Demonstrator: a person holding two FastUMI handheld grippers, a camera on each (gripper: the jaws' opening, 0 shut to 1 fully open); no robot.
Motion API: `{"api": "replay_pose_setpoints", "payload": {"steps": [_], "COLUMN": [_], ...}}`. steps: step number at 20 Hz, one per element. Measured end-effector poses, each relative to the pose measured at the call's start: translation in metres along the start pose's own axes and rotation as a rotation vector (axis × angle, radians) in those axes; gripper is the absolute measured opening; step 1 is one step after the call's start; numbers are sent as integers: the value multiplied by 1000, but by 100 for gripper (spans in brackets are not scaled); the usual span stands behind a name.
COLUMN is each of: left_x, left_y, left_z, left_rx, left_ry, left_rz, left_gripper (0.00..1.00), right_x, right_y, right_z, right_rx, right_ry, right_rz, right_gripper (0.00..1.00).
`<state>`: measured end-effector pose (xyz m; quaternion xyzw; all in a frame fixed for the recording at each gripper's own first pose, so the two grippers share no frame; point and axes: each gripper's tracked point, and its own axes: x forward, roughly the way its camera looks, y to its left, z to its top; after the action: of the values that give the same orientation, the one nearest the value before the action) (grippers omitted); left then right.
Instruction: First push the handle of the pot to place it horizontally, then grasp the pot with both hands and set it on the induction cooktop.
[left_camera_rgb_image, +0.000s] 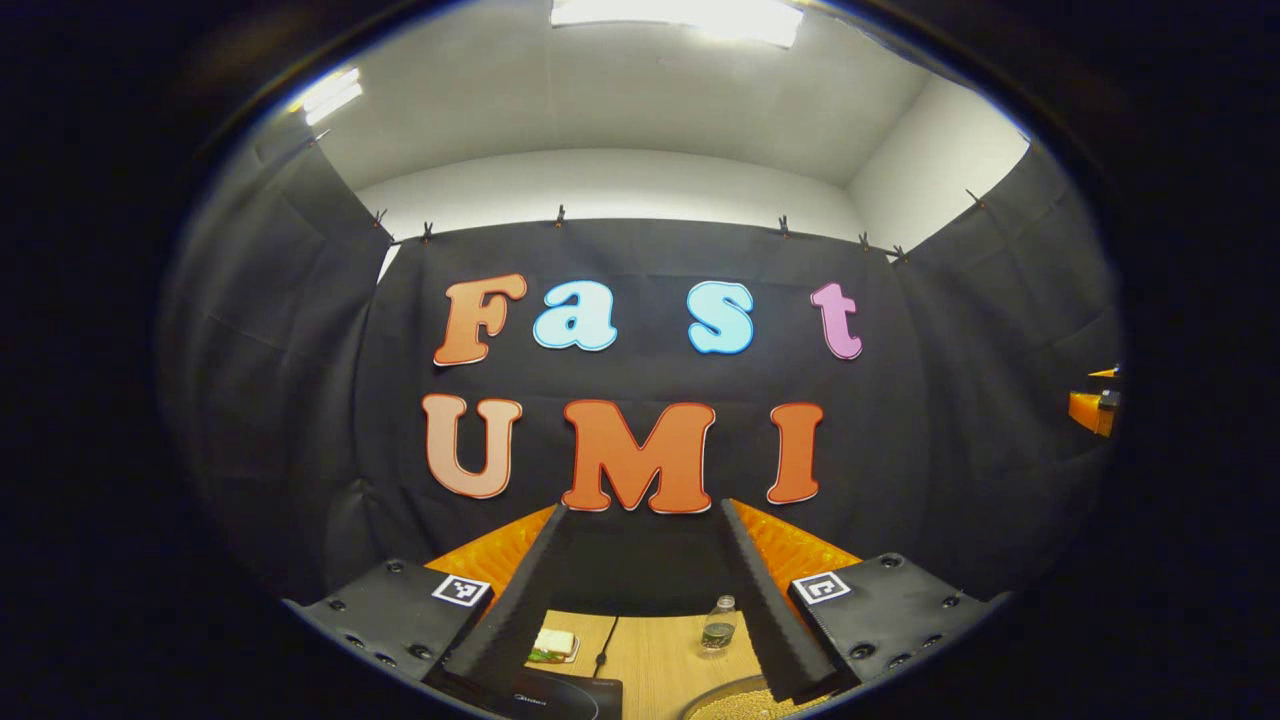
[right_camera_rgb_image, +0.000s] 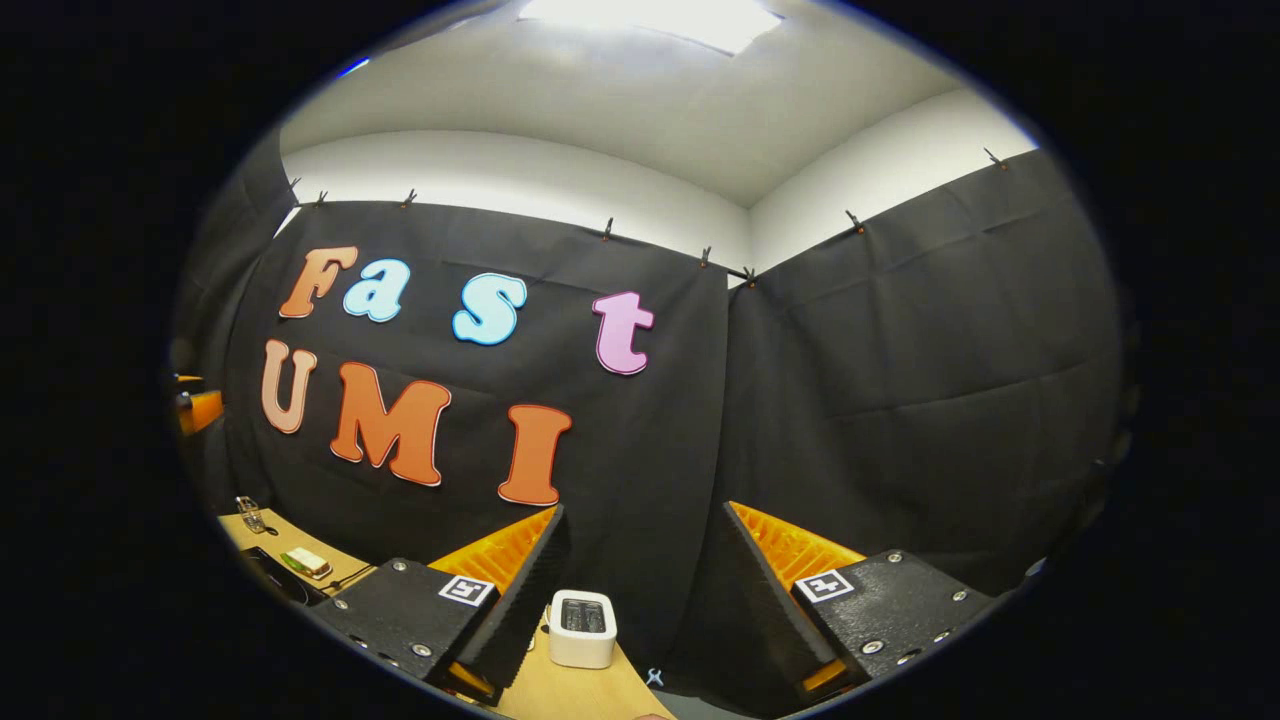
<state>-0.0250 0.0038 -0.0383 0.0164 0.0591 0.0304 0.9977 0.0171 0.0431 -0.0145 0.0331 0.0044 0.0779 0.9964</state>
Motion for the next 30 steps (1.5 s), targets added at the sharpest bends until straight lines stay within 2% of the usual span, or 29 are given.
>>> {"api": "replay_pose_setpoints", "payload": {"steps": [4,6,7,8,9,11,12,13,15,20,25,27,30], "left_x": [-8,-13,-17,-21,-26,-36,-42,-52,-73,-132,-189,-208,-220], "left_y": [-9,-12,-7,-8,-15,-19,-14,-19,-32,-42,-60,-77,-91], "left_z": [-40,-63,-79,-95,-113,-149,-166,-185,-220,-290,-350,-368,-385], "left_rx": [35,75,86,77,52,2,-18,-55,-138,-232,-341,-437,-522], "left_ry": [123,178,218,264,315,436,494,558,690,979,1269,1382,1467], "left_rz": [-5,5,21,25,22,34,73,75,90,174,234,254,284], "left_gripper": [75,60,35,25,8,12,12,8,8,8,8,8,8], "right_x": [8,12,14,16,17,20,21,22,23,21,11,8,5], "right_y": [9,13,14,15,15,11,8,5,-3,-25,-57,-70,-85], "right_z": [-11,-16,-17,-19,-21,-27,-30,-35,-42,-65,-83,-91,-105], "right_rx": [13,23,27,29,29,31,35,40,43,55,53,57,65], "right_ry": [13,16,16,15,14,18,23,29,38,77,110,126,163], "right_rz": [45,74,88,103,114,130,137,146,156,165,121,97,70], "right_gripper": [94,94,90,90,94,94,94,94,94,94,94,94,94]}}
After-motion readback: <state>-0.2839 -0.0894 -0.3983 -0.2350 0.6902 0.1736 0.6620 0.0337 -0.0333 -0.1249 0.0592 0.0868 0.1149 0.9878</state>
